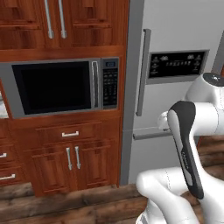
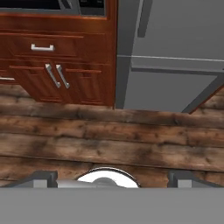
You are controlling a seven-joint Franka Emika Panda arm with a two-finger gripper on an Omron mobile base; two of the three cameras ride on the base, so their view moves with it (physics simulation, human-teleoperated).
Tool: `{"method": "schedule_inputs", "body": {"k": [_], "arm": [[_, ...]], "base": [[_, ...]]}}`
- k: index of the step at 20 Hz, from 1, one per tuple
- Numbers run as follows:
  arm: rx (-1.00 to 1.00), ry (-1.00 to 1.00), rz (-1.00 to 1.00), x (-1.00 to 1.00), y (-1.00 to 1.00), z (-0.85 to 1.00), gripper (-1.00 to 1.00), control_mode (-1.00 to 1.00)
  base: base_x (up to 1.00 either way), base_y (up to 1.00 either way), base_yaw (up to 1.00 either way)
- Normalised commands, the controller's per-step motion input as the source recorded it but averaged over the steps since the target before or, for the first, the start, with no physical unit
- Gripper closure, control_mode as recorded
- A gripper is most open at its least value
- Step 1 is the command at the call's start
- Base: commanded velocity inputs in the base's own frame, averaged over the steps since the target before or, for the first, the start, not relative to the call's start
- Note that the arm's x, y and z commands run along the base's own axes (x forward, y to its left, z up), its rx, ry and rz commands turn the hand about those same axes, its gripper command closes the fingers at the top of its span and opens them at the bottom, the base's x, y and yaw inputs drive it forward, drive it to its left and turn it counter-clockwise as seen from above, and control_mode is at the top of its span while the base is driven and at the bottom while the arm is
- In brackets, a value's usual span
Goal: Take the cupcakes from the fridge and place them on the empty tray on the dining counter.
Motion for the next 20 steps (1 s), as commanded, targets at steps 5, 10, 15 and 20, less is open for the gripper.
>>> {"method": "schedule_inputs", "body": {"k": [5, 10, 15, 20], "arm": [[0.0, 0.0, 0.0, 0.0, 0.0, 0.0, -1.0, 1.0], [0.0, 0.0, 0.0, 0.0, 0.0, 0.0, -1.0, 1.0], [0.0, 0.0, 0.0, 0.0, 0.0, 0.0, -1.0, 1.0], [0.0, -0.04, 0.0, 0.22, -0.1, -0.01, -1.0, -1.0]], "base": [[0.28, -0.17, 0.0], [0.49, -0.31, 0.0], [0.41, -0.31, 0.0], [0.06, -0.09, 0.0]]}}
